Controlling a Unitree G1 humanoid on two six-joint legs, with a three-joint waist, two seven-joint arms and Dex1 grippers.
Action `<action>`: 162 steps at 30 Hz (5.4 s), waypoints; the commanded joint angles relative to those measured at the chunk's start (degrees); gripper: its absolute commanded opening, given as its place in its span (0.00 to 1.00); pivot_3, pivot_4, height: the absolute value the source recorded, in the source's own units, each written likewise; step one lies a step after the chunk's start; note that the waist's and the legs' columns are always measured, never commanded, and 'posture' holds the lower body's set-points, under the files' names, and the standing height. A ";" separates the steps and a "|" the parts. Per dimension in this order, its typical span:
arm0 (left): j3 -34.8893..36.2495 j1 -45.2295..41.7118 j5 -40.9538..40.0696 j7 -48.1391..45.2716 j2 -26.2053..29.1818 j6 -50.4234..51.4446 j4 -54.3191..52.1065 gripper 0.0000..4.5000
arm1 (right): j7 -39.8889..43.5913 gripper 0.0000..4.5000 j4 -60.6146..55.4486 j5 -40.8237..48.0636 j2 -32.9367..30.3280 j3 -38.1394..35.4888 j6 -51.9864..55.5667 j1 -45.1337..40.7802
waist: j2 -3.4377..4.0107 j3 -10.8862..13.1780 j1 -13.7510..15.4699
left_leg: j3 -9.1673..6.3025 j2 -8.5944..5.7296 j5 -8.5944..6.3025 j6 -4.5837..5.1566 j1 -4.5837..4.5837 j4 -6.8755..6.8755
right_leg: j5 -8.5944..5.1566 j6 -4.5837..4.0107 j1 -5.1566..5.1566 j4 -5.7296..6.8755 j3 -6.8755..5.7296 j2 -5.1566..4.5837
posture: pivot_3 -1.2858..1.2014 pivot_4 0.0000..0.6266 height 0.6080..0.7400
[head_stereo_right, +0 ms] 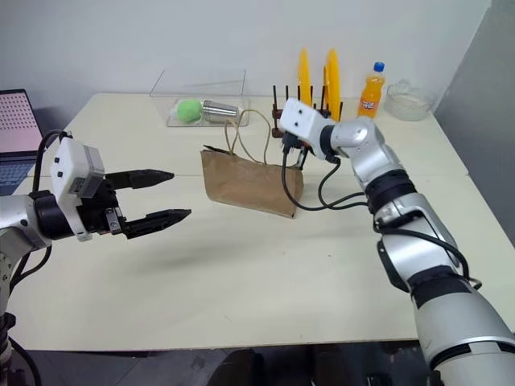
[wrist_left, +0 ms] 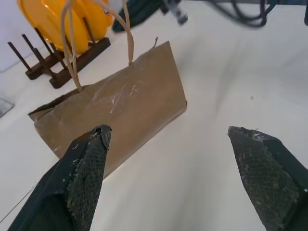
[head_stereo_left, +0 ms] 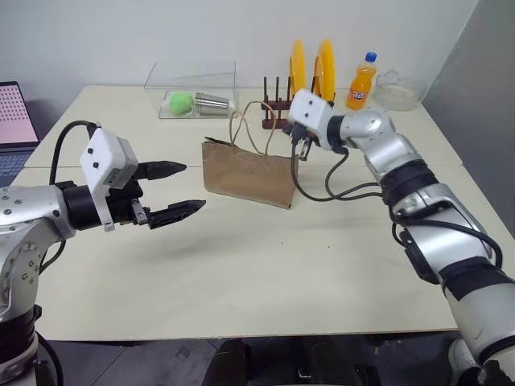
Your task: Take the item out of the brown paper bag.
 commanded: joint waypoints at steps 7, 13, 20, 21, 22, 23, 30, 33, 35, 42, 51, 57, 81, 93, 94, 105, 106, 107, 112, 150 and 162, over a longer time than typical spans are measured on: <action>5.06 4.31 -3.89 1.70 4.24 0.20 -3.11 0.92 | 14.68 0.01 0.34 -1.20 1.98 -2.31 -8.10 0.17 | 0.06 0.03 -0.07 | -0.03 0.00 0.06 -0.11 0.02 -0.01 | 0.00 0.00 -0.01 0.02 -0.01 0.00 | 0.52 0.24 1.00; 7.36 8.75 -5.21 -0.34 7.62 0.18 -3.65 0.92 | 26.62 0.01 -24.00 4.17 -1.38 -3.17 0.00 11.42 | 0.08 0.05 0.10 | -0.10 0.01 -0.05 0.06 0.04 -0.01 | 0.00 0.00 0.03 0.02 -0.06 0.00 | 0.52 0.24 1.00; 8.49 12.50 -2.47 -4.40 12.04 -3.03 -0.16 0.92 | 27.53 0.01 -45.84 5.77 -3.03 -1.91 11.74 23.62 | 0.12 0.07 0.13 | -0.11 0.01 -0.05 0.07 0.05 -0.02 | -0.01 -0.01 0.02 0.03 -0.07 0.00 | 0.52 0.24 1.00; 8.15 12.73 -2.23 -4.85 12.45 -3.60 0.18 0.92 | 27.16 0.01 -47.21 5.86 -3.05 -1.95 12.66 24.50 | 0.12 0.07 0.13 | -0.12 0.01 -0.05 0.07 0.05 -0.02 | -0.01 -0.01 0.01 0.02 -0.07 0.00 | 0.52 0.24 1.00; 7.91 12.92 -2.05 -5.25 12.75 -4.14 0.51 0.92 | 26.84 0.01 -48.29 5.89 -3.05 -1.95 13.45 25.12 | 0.12 0.07 0.13 | -0.11 0.01 -0.05 0.07 0.05 -0.02 | -0.02 -0.01 0.01 0.02 -0.08 0.00 | 0.52 0.24 1.00; 7.45 12.88 -1.67 -5.44 12.88 -4.93 0.82 0.92 | 26.35 0.01 -49.15 5.99 -2.96 -2.17 14.07 25.54 | 0.13 0.08 0.13 | -0.11 0.01 -0.05 0.07 0.05 -0.02 | -0.02 -0.01 0.01 0.02 -0.07 0.00 | 0.52 0.24 1.00; -2.69 11.72 6.49 -5.86 11.43 -18.09 1.96 0.92 | 25.32 0.01 -63.54 15.73 -6.45 -9.95 25.59 31.38 | 0.12 0.07 0.56 | -0.11 0.01 -0.06 0.06 0.01 -0.03 | -0.02 -0.01 0.03 -0.04 -0.08 0.00 | 0.52 0.24 1.00; -7.35 12.87 10.18 -6.68 10.62 -23.64 1.78 1.00 | 25.46 0.00 -72.23 19.89 -10.52 -12.07 31.52 37.49 | 0.12 0.07 0.82 | -0.10 0.00 -0.07 0.07 0.00 -0.03 | -0.02 -0.01 0.04 -0.11 -0.07 -0.02 | 0.52 0.24 1.00; -10.02 14.34 13.15 -8.88 10.62 -29.61 2.41 1.00 | 25.29 0.09 -77.92 22.49 -13.38 -13.14 35.07 42.39 | 0.12 0.07 0.97 | -0.08 0.00 -0.08 0.08 -0.02 -0.05 | -0.02 -0.01 0.02 -0.11 -0.06 -0.02 | 0.52 0.24 1.00; -17.28 14.49 23.69 -14.75 10.76 -53.75 12.53 1.00 | 19.61 0.57 -89.48 24.95 -18.59 -13.88 40.62 54.34 | 0.18 0.07 1.13 | -0.02 0.08 -0.08 0.10 0.08 -0.10 | -0.22 0.20 0.03 -0.08 -0.10 0.00 | 0.52 0.24 1.00; -28.31 4.03 31.83 -14.10 4.07 -72.57 26.64 1.00 | 14.04 0.57 -97.37 26.60 -20.34 -12.49 44.42 61.01 | 0.16 0.06 1.56 | 0.01 0.06 -0.08 0.11 0.02 -0.05 | -0.23 0.27 0.04 -0.11 -0.10 -0.01 | 0.52 0.24 1.00; -32.01 1.44 33.37 -14.96 2.71 -77.96 31.42 1.00 | 12.29 0.57 -98.82 27.95 -21.21 -12.94 45.94 61.43 | 0.15 0.06 1.54 | -0.03 0.06 -0.08 0.12 0.01 -0.05 | -0.24 0.27 0.04 -0.10 -0.16 0.00 | 0.52 0.24 1.00; -41.08 -2.71 32.88 -15.01 -4.74 -76.74 33.05 0.09 | 8.64 0.59 -101.38 33.28 -23.41 -13.87 48.23 60.41 | 0.15 0.03 1.60 | -0.06 0.02 -0.08 0.13 0.03 0.00 | -0.22 0.31 0.13 -0.10 -0.15 0.00 | 0.52 0.24 1.00; -32.67 -12.30 12.12 -9.68 -9.25 -35.75 18.50 0.01 | 10.55 0.59 -103.61 31.67 -24.53 -12.26 38.30 59.76 | 0.12 0.03 1.54 | -0.15 0.03 -0.08 0.13 -0.01 0.05 | -0.23 0.34 0.13 -0.09 -0.22 0.04 | 0.52 0.24 1.00; -32.12 -13.01 11.44 -9.48 -9.55 -34.11 18.45 0.01 | 10.90 0.59 -103.33 30.50 -24.59 -11.40 36.54 59.48 | 0.12 0.03 1.53 | -0.16 0.03 -0.08 0.13 -0.02 0.05 | -0.23 0.34 0.12 -0.08 -0.23 0.06 | 0.52 0.24 1.00; -31.06 -18.74 12.88 -12.32 -10.49 -33.52 25.52 0.01 | 6.41 0.59 -85.53 7.00 -15.01 3.93 13.44 49.71 | 0.12 0.03 1.26 | -0.12 0.05 -0.06 0.09 0.02 0.05 | -0.23 0.32 0.09 -0.04 -0.13 0.11 | 0.52 0.24 1.00; -31.02 -19.05 13.08 -12.51 -10.57 -33.75 26.09 0.01 | 5.97 0.59 -83.55 5.38 -13.75 5.09 11.77 49.06 | 0.12 0.03 1.30 | -0.12 0.05 -0.05 0.09 0.00 0.05 | -0.22 0.32 0.07 -0.04 -0.12 0.11 | 0.52 0.24 1.00; -30.95 -19.28 13.23 -12.70 -10.63 -33.93 26.56 0.01 | 5.74 0.59 -81.86 3.96 -12.77 6.15 9.96 48.66 | 0.12 0.03 1.32 | -0.13 0.05 -0.05 0.08 0.00 0.05 | -0.22 0.31 0.08 -0.04 -0.12 0.11 | 0.52 0.24 1.00; -31.02 -20.74 14.31 -13.63 -10.97 -35.22 28.98 0.01 | 4.00 0.59 -73.18 -4.85 -10.84 10.45 0.02 46.39 | 0.12 0.03 1.34 | -0.12 0.03 -0.05 0.08 0.00 0.05 | -0.17 0.23 0.08 -0.03 -0.12 0.10 | 0.52 0.24 1.00; -28.46 -41.87 17.46 -2.73 -18.19 -23.52 43.96 0.00 | -2.87 0.01 -64.51 -21.11 -5.94 12.79 -8.27 49.64 | 0.10 0.02 1.18 | -0.12 0.01 -0.04 0.06 0.00 0.08 | -0.05 0.03 0.06 0.01 -0.10 0.11 | 0.52 0.24 1.00; -24.70 -43.12 12.70 -7.60 -16.76 -20.20 42.55 0.00 | -1.85 0.01 -67.13 -15.36 -6.16 8.43 -7.22 51.39 | 0.10 0.02 1.08 | -0.10 0.01 0.09 -0.17 0.00 0.08 | -0.05 0.03 0.06 0.01 -0.07 0.10 | 0.52 0.24 1.00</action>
